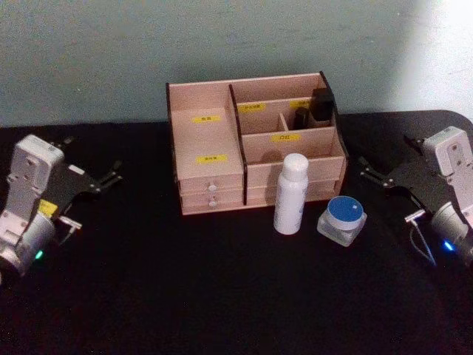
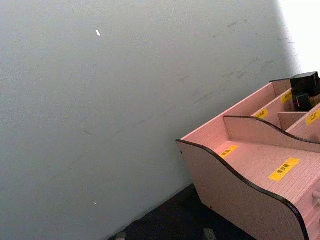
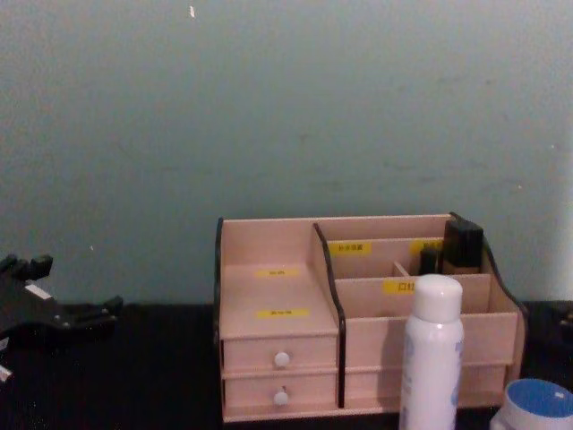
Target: Pick up the facial cleanser and watermelon frost from the table and place them into the tiered storage box.
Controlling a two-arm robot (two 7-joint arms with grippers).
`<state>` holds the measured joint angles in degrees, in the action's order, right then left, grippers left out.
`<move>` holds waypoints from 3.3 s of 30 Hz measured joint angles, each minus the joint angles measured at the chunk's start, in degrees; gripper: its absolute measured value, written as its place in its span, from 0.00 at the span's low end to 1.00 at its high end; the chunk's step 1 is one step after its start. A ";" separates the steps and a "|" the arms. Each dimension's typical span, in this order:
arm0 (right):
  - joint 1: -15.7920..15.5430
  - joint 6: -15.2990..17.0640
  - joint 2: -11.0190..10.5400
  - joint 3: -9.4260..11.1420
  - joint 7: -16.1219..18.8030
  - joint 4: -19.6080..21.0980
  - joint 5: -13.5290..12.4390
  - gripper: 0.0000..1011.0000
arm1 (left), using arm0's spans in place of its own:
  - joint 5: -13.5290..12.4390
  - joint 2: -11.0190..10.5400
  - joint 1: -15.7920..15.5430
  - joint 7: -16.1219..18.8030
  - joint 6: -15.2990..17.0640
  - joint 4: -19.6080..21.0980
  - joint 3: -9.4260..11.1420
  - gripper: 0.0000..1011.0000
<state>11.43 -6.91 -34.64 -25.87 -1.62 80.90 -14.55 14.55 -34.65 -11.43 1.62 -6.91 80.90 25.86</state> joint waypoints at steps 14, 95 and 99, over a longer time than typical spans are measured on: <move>0.00 0.00 0.00 0.00 0.00 0.00 0.00 0.99 | 0.00 0.00 0.00 0.00 0.00 0.00 0.00 0.99; -4.29 -0.13 5.03 1.95 24.73 3.50 -6.00 0.99 | 0.00 0.00 0.00 0.00 0.00 0.00 0.00 0.99; -3.28 0.34 6.41 2.10 24.85 2.27 -5.62 0.99 | 0.00 0.00 0.00 0.00 0.00 0.00 0.00 0.99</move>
<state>8.15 -6.56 -28.24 -23.77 23.23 83.18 -20.17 14.55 -34.65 -11.43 1.62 -6.91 80.90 25.86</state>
